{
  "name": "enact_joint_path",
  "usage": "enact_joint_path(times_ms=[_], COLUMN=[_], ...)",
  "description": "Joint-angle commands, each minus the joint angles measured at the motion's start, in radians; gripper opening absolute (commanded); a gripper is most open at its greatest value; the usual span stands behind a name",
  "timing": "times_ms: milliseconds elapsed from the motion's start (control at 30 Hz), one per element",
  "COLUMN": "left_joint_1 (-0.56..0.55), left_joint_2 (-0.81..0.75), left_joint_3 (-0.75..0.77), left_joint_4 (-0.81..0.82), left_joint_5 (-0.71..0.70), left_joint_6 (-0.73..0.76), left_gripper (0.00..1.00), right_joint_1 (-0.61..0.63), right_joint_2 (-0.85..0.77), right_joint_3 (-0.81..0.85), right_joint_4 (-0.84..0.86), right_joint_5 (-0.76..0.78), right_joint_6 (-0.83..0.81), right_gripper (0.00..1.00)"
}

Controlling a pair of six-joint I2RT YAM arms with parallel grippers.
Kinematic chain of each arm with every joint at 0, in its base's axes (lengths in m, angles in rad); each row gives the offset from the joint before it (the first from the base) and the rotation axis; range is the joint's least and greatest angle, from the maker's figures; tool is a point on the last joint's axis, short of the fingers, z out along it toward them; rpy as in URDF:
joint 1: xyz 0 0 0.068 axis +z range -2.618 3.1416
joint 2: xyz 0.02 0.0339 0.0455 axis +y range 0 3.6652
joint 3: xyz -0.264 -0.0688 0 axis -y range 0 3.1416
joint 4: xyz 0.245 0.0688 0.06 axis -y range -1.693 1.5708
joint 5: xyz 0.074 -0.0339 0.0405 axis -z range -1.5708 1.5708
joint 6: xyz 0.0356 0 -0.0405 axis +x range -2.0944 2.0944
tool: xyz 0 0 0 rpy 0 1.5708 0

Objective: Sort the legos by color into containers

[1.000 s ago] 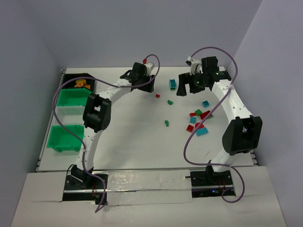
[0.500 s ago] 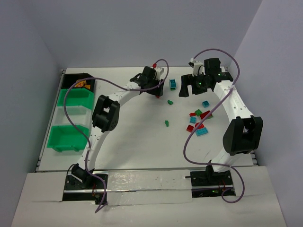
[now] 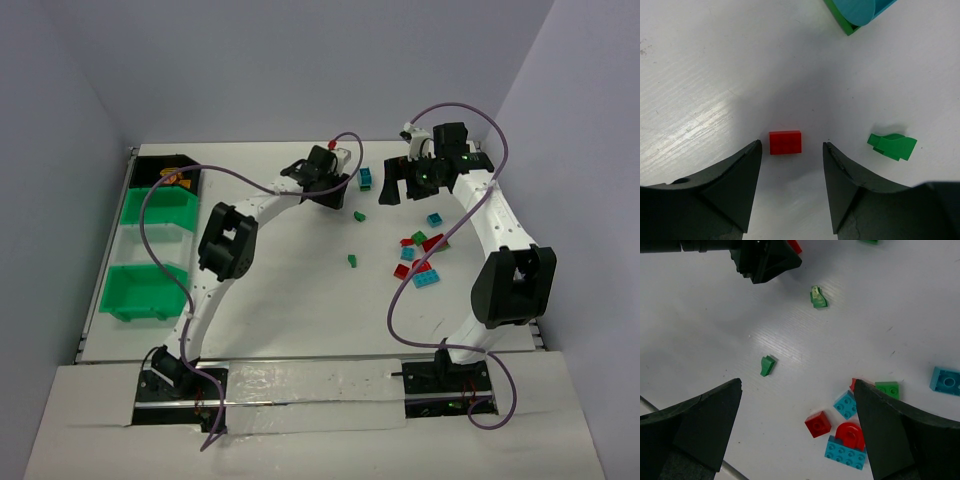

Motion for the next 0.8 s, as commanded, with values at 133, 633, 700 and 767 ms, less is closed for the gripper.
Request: enact_joint_path(times_ms=[133, 633, 700, 767], left_joint_1=[-0.019, -0.047, -0.052, -0.053], left_joint_2=[0.06, 0.094, 0.08, 0.054], left_joint_3=[0.075, 0.079, 0.054, 0.027], left_joint_4=[-0.063, -0.089, -0.089, -0.084], left_joint_5=[-0.066, -0.135, -0.146, -0.151], left_joint_6=[0.03, 0.06, 0.068, 0.072], left_gripper=[0.54, 0.39, 0.33, 0.29], right_joint_1=[-0.01, -0.012, -0.013, -0.012], right_joint_2=[-0.041, -0.032, -0.031, -0.033], right_joint_3=[0.0, -0.002, -0.003, -0.002], right_joint_4=[0.008, 0.002, 0.002, 0.003], right_joint_5=[-0.016, -0.016, -0.016, -0.018], right_joint_6=[-0.011, -0.014, -0.012, -0.014], right_gripper=[1.0, 1.0, 1.0, 1.0])
